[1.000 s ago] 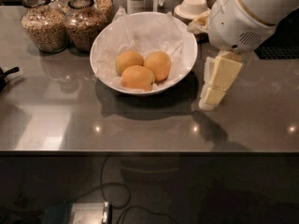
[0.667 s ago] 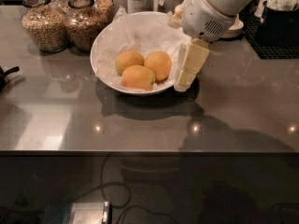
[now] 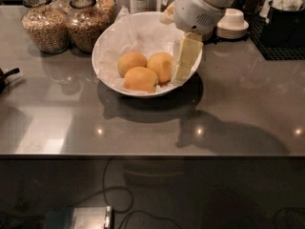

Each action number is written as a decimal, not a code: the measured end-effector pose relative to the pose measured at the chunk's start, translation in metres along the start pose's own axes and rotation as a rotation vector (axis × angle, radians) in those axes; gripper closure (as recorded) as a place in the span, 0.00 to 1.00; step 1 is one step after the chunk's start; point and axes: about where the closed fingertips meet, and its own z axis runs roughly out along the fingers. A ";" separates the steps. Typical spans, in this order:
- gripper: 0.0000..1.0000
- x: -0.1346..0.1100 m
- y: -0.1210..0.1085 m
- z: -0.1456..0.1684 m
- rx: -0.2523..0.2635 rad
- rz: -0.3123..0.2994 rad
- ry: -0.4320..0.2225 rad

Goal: Pick orange from white bowl

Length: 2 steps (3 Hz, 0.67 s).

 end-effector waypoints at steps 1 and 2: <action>0.00 -0.015 -0.029 0.014 -0.045 -0.084 0.023; 0.00 -0.019 -0.052 0.030 -0.065 -0.116 0.056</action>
Offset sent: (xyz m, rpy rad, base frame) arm 0.0767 0.0439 -0.0099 -0.1591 0.0253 0.1488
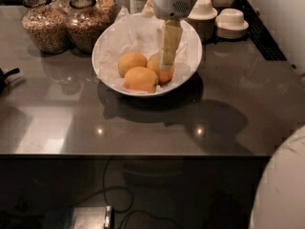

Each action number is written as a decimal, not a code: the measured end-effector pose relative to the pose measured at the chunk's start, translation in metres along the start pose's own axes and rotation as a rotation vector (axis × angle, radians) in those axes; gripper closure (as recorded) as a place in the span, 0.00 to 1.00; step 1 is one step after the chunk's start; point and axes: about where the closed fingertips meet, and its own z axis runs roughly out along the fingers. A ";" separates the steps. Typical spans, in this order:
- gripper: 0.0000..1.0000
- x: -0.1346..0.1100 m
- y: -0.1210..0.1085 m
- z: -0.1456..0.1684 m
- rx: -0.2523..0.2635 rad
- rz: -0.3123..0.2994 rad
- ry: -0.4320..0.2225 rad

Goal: Pick orange from white bowl

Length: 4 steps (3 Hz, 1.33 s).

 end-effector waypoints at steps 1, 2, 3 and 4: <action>0.00 0.017 -0.015 0.021 -0.014 0.047 0.018; 0.00 0.042 -0.024 0.042 -0.019 0.123 0.027; 0.00 0.042 -0.024 0.042 -0.019 0.123 0.027; 0.00 0.051 -0.021 0.055 -0.044 0.167 0.016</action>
Offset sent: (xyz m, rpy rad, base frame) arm 0.0544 -0.0472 -0.0674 -0.0336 0.1179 -0.2027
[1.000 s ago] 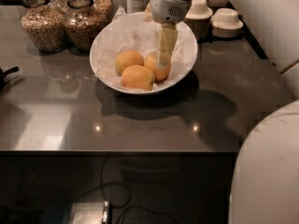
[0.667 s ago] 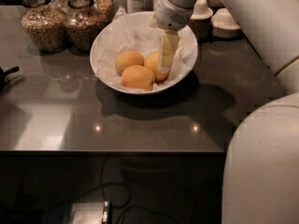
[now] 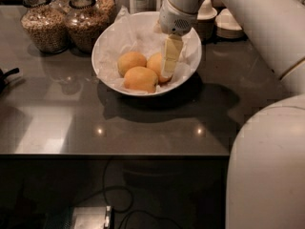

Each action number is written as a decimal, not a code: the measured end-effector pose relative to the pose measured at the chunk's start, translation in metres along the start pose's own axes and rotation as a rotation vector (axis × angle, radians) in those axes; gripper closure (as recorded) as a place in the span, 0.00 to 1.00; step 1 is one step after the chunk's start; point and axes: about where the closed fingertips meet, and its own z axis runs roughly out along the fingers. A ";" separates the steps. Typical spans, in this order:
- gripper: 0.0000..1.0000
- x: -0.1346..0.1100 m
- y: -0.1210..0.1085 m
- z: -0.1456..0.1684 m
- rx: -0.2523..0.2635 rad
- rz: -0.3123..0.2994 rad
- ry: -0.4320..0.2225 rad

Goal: Pick orange from white bowl

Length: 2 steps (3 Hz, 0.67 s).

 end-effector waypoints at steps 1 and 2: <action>0.00 0.012 0.002 0.013 -0.028 0.046 -0.004; 0.00 0.014 0.003 0.022 -0.044 0.058 -0.016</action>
Offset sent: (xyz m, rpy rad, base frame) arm -0.0033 -0.0114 -0.0320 0.0174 0.1002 -0.0411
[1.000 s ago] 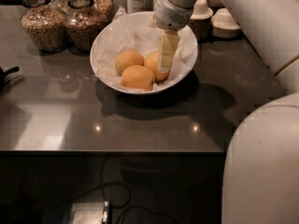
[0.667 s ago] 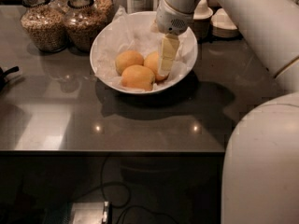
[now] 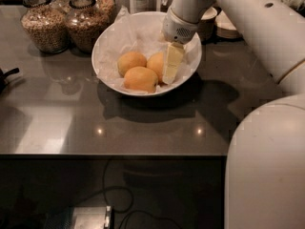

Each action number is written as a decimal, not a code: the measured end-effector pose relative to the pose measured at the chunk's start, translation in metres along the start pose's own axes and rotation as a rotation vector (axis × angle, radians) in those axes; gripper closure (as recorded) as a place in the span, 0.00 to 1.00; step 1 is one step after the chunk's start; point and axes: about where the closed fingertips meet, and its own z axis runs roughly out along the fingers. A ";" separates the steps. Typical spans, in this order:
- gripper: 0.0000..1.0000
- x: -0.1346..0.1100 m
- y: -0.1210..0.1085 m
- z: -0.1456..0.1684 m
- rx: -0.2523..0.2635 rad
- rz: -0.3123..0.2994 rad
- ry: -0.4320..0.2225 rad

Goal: Pick orange from white bowl

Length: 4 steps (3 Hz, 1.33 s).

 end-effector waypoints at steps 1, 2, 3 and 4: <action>0.00 -0.010 0.004 -0.002 0.024 -0.015 -0.003; 0.00 -0.021 0.012 -0.010 0.078 -0.031 0.008; 0.01 -0.022 0.014 -0.010 0.079 -0.034 0.010; 0.15 -0.022 0.014 -0.010 0.079 -0.034 0.010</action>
Offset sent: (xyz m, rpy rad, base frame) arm -0.0322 0.0219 0.0336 -0.0185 -0.1584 -0.0050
